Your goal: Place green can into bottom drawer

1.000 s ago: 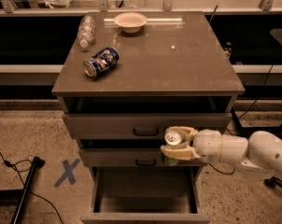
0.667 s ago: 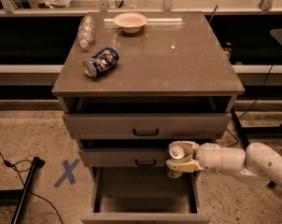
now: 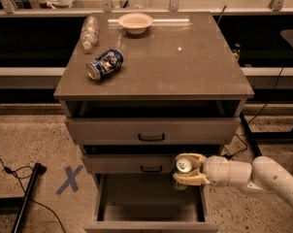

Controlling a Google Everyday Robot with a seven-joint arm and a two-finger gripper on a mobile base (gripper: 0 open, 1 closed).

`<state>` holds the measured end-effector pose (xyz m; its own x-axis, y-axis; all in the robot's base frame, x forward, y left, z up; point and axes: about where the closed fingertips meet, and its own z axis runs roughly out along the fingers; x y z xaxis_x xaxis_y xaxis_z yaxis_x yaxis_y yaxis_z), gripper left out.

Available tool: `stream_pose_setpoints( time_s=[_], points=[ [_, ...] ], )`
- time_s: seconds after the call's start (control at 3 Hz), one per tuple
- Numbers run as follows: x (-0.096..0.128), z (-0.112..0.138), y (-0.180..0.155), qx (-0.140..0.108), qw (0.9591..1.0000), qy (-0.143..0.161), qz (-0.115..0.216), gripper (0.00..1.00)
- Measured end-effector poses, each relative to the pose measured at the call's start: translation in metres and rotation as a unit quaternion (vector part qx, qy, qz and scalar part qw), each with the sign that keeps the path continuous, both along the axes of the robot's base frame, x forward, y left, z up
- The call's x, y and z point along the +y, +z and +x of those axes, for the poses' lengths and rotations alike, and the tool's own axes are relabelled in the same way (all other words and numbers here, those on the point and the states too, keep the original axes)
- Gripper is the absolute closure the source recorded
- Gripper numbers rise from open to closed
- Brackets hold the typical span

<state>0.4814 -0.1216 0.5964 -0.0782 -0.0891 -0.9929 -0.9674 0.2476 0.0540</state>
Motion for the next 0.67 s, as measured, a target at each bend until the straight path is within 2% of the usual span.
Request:
stream_pose_setpoints(
  time_s=[0.33,0.67],
  points=[
    [-0.0089,-0.0066,-0.0331,-0.051,0.9979,0.027,0.031,1.00],
    [-0.0080,-0.0074,-0.0334,-0.052,0.9977,0.029,0.032,1.00]
  ],
)
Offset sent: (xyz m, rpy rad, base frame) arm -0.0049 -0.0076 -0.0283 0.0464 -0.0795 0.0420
